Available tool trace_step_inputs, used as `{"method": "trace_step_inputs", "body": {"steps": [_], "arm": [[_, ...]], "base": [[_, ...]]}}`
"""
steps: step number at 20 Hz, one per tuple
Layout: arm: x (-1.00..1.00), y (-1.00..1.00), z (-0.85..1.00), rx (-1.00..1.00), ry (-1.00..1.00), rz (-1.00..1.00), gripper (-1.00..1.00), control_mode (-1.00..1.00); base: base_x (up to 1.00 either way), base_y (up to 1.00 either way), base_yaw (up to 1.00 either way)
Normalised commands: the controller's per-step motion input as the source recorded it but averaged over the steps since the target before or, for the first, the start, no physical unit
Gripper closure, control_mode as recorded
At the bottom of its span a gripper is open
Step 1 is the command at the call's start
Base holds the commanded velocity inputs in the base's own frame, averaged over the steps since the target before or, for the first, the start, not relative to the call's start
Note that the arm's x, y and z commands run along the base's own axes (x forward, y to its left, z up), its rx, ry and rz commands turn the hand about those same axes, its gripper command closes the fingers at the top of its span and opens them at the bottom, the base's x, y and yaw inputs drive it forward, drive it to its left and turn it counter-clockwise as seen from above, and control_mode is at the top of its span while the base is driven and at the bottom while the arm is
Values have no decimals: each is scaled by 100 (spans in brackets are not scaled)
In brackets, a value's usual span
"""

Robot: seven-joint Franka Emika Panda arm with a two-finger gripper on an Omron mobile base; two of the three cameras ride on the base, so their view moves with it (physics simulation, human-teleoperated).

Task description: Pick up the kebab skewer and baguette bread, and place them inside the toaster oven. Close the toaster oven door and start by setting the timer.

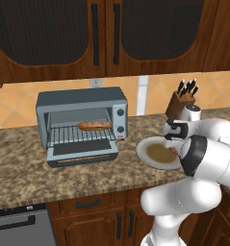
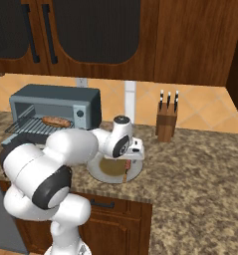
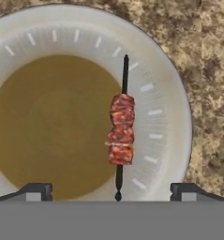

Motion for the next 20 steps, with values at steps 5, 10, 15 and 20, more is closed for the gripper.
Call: {"method": "trace_step_inputs", "body": {"steps": [5, 10, 15, 20], "arm": [[14, -9, -33, 0, 5, 0, -100, -100], [14, -14, -22, 0, 4, 0, -100, -100], [2, 0, -34, 0, 2, 0, -100, -100], [2, 0, -19, 0, 0, 0, -100, -100]], "base": [[0, 0, 0], [0, 0, 0], [0, 0, 0], [0, 0, 0]]}}
